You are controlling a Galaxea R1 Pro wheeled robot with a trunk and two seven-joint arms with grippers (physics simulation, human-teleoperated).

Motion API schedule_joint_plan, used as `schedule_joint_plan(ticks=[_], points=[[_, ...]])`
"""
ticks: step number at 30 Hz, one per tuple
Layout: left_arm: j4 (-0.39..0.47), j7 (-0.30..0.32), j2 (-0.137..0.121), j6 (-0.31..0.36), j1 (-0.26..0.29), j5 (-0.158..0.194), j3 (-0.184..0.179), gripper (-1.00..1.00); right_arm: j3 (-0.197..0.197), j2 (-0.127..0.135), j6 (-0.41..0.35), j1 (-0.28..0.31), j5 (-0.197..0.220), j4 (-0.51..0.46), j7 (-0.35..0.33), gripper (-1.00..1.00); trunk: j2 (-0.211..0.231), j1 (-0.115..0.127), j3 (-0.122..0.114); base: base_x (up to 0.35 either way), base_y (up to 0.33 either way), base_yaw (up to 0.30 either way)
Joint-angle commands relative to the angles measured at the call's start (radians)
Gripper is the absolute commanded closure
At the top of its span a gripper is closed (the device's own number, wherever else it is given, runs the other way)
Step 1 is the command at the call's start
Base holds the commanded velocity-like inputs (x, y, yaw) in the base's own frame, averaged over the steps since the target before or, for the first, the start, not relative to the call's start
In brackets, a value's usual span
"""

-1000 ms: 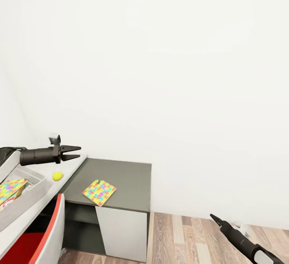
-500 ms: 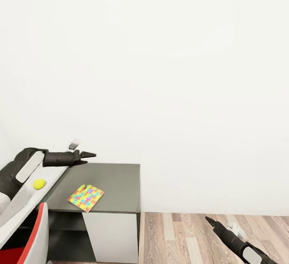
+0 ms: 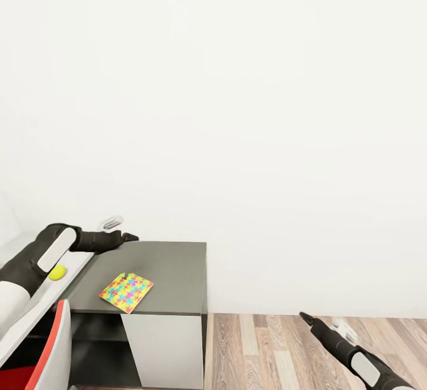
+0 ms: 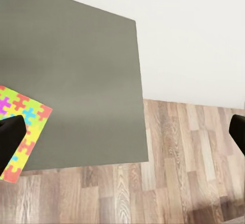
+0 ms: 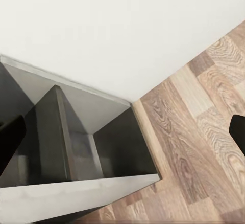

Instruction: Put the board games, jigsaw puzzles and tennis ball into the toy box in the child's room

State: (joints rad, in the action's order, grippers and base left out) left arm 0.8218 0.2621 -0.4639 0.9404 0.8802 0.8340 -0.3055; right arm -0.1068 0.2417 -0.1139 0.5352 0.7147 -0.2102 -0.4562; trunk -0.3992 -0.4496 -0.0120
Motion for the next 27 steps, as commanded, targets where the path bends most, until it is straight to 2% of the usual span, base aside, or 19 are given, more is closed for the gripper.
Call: schedule_joint_plan(ticks=[1,10,15,19,21,23,24,26,27], points=[[-0.012,-0.003,0.000,-0.022,0.000,-0.003,-0.003,-1.00,-0.008,-0.001,-0.011,0.000,0.001,-0.001,-0.004,-1.00,-0.001,0.000,0.000,0.000,0.000,0.000],[-0.030,-0.025,0.004,-0.057,-0.010,-0.007,-0.003,-1.00,-0.008,-0.004,-0.031,0.000,-0.004,-0.001,-0.004,-1.00,-0.001,0.000,0.000,0.000,0.000,0.000],[0.002,-0.025,0.005,-0.053,-0.012,-0.006,-0.001,-1.00,-0.008,-0.004,-0.033,0.000,-0.004,-0.002,-0.005,-1.00,-0.001,0.000,0.000,0.000,0.000,0.000],[-0.021,-0.057,0.012,-0.071,-0.012,-0.009,-0.003,-1.00,-0.008,-0.003,-0.033,0.000,-0.004,-0.002,-0.007,-1.00,-0.001,0.000,0.000,0.000,0.000,0.000],[-0.037,-0.094,0.027,-0.083,-0.012,-0.011,-0.003,-1.00,-0.008,-0.004,-0.032,0.000,-0.004,-0.002,-0.008,-1.00,-0.001,0.000,0.000,0.000,0.000,0.000],[-0.048,-0.162,0.061,-0.091,-0.012,-0.012,-0.004,-1.00,-0.008,-0.004,-0.031,0.000,-0.004,-0.002,-0.009,-1.00,-0.001,0.000,0.000,0.000,0.000,0.000],[-0.049,-0.183,0.069,-0.093,-0.012,-0.012,-0.004,-1.00,-0.008,-0.004,-0.031,0.000,-0.004,-0.002,-0.009,-1.00,-0.001,0.000,0.000,0.000,0.000,0.000],[-0.052,-0.267,0.095,-0.096,-0.012,-0.012,-0.004,-1.00,-0.008,-0.004,-0.030,0.000,-0.004,-0.002,-0.009,-1.00,-0.001,0.000,0.000,0.000,0.000,0.000],[-0.054,-0.338,0.109,-0.099,-0.012,-0.011,-0.004,-1.00,-0.008,-0.004,-0.027,0.000,-0.004,-0.002,-0.011,-1.00,-0.001,0.000,0.000,0.000,0.000,0.000]])
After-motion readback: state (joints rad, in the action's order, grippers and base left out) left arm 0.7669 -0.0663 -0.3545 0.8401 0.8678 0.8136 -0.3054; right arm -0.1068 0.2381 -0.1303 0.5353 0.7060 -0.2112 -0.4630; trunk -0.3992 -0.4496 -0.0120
